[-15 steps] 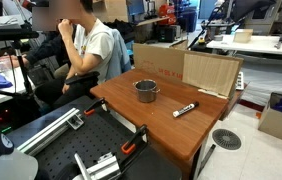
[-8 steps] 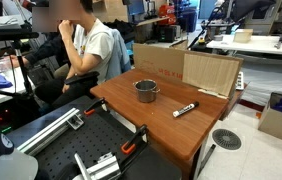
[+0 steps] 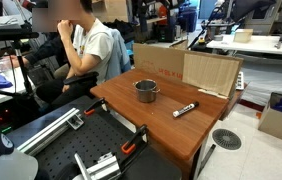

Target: Put the marker in the pot

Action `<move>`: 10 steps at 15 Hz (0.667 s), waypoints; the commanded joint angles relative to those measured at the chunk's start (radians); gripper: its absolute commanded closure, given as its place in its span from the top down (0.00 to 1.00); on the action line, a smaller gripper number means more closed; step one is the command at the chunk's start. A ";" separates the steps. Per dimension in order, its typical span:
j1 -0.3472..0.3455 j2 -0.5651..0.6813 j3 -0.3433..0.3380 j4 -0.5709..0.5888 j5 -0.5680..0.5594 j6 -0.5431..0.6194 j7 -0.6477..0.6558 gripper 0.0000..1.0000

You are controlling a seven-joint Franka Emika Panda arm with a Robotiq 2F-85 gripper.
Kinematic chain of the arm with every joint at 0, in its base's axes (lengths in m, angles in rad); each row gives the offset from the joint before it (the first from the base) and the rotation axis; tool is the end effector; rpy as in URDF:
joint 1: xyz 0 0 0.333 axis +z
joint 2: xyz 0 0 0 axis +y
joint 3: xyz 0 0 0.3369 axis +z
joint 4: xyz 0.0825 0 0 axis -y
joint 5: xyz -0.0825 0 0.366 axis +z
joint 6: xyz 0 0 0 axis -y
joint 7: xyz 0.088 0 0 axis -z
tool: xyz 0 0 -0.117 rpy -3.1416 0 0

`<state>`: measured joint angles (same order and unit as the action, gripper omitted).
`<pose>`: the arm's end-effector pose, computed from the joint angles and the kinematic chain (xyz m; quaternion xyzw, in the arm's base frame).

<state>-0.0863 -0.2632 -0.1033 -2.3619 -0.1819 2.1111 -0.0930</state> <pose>0.4298 -0.0943 0.4507 0.9979 -0.0002 -0.0029 0.0650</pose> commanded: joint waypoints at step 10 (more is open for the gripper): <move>-0.055 0.332 -0.088 0.012 0.411 0.394 -0.277 1.00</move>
<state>-0.1219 0.0018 -0.2014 -2.3802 0.1246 2.4394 -0.3069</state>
